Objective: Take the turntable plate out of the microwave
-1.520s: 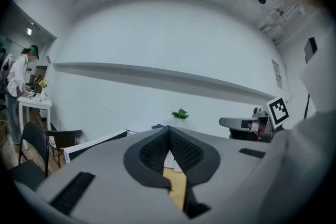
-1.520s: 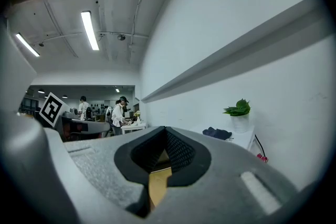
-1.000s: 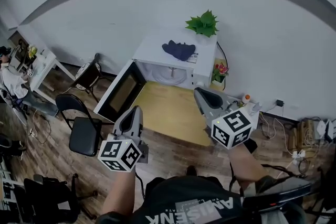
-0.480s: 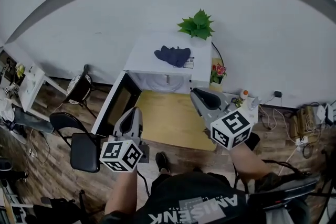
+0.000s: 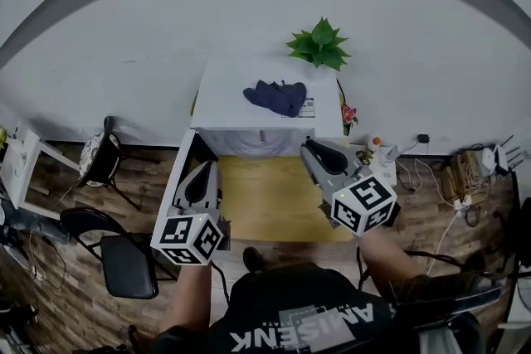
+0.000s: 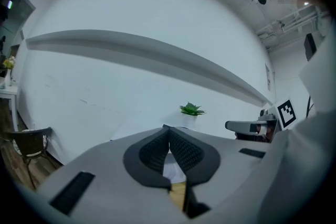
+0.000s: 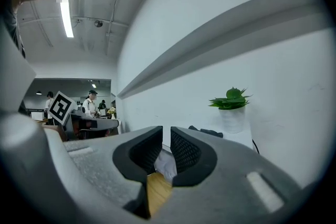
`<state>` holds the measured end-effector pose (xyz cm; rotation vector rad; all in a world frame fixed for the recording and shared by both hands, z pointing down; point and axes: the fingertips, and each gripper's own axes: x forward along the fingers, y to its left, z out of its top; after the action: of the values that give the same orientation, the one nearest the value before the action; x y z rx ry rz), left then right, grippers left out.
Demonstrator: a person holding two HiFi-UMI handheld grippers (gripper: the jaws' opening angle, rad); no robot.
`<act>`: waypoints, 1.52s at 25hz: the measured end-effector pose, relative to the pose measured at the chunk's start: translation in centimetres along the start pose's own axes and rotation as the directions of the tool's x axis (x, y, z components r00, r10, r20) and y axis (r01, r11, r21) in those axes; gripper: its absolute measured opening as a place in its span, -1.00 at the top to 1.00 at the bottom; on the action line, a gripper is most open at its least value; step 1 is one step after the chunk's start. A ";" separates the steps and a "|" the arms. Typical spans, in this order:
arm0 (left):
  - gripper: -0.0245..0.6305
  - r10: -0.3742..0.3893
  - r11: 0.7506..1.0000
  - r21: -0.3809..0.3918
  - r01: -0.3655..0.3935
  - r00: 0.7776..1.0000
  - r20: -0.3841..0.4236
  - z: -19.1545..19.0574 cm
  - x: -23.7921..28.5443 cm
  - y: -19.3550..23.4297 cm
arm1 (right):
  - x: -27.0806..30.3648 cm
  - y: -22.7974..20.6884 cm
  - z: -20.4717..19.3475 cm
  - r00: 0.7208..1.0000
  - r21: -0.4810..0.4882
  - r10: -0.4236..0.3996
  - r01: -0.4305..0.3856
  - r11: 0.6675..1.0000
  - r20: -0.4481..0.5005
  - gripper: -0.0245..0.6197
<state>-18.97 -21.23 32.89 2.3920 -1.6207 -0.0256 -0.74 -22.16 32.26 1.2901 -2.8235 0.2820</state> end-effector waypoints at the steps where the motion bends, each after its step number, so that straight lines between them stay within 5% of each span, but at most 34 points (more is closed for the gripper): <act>1: 0.92 -0.010 1.000 -0.010 0.010 1.000 -0.001 -0.1 0.4 0.6 | 0.5 -0.1 -0.2 1.000 0.011 -0.015 0.015 1.000 0.000 0.82; 10: 0.79 -0.118 0.991 -0.067 0.112 0.989 -0.091 -3.4 3.5 4.5 | 4.1 -0.6 -3.2 0.993 0.109 -0.118 0.121 0.987 -0.031 0.64; 18: 0.48 -0.267 0.952 -0.207 0.225 0.942 -0.203 -8.9 5.2 4.3 | 5.7 -1.2 -8.9 0.979 0.253 -0.169 0.193 0.948 -0.113 0.44; 24: 0.37 -0.234 0.930 -0.342 0.135 0.936 -0.265 -13.0 6.5 5.1 | 6.6 -3.0 -12.9 0.979 0.371 -0.129 0.180 0.911 -0.157 0.27; 28: 0.36 -0.201 0.937 -0.335 0.103 0.941 -0.274 -14.9 7.5 5.2 | 7.1 -3.8 -15.4 0.978 0.432 -0.102 0.173 0.885 -0.183 0.23; 38: 0.35 -0.171 0.796 -0.603 -0.052 0.936 -0.307 -22.0 10.5 7.5 | 9.0 -5.9 -23.2 0.958 0.635 -0.084 0.247 0.732 -0.275 0.20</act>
<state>-18.40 -29.11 57.13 1.8191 -1.1422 -0.1085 -3.41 -28.60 56.88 1.4586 -2.4429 1.4395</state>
